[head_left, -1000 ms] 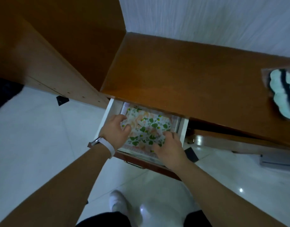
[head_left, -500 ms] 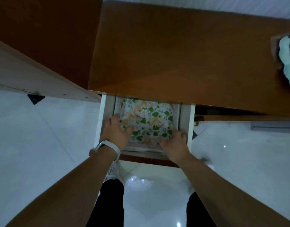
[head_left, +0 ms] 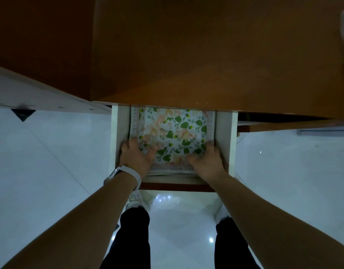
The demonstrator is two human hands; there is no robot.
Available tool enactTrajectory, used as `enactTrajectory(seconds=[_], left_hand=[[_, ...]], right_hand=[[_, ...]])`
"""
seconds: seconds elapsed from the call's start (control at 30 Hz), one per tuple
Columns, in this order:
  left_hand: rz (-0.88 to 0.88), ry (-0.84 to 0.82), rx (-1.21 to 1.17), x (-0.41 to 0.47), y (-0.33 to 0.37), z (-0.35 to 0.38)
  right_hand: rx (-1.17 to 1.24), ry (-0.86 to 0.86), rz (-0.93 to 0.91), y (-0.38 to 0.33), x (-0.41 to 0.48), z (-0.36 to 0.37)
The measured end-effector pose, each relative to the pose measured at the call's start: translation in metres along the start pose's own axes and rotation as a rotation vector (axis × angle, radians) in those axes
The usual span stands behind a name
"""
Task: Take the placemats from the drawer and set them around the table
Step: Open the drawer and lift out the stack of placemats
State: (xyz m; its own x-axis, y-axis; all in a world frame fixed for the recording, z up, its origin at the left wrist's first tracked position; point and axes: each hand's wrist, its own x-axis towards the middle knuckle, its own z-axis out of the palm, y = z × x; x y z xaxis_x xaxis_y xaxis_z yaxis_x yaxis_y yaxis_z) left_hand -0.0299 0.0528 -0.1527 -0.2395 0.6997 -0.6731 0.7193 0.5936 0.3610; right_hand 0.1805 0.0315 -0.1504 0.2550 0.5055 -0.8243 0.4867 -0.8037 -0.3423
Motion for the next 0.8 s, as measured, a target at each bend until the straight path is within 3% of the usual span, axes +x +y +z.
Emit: enactTrajectory(seconds=[0.17, 0.5, 0.8], left_hand=[[-0.06, -0.021, 0.104, 0.004, 0.0, 0.006], [-0.045, -0.078, 0.254, 0.007, -0.001, 0.006], [-0.186, -0.064, 0.249, 0.002, 0.003, 0.01]], right_hand=[[0.0, 0.085, -0.071, 0.008, -0.001, 0.001], [-0.015, -0.02, 0.006, 0.015, 0.013, 0.006], [0.065, -0.016, -0.049, 0.012, 0.008, -0.005]])
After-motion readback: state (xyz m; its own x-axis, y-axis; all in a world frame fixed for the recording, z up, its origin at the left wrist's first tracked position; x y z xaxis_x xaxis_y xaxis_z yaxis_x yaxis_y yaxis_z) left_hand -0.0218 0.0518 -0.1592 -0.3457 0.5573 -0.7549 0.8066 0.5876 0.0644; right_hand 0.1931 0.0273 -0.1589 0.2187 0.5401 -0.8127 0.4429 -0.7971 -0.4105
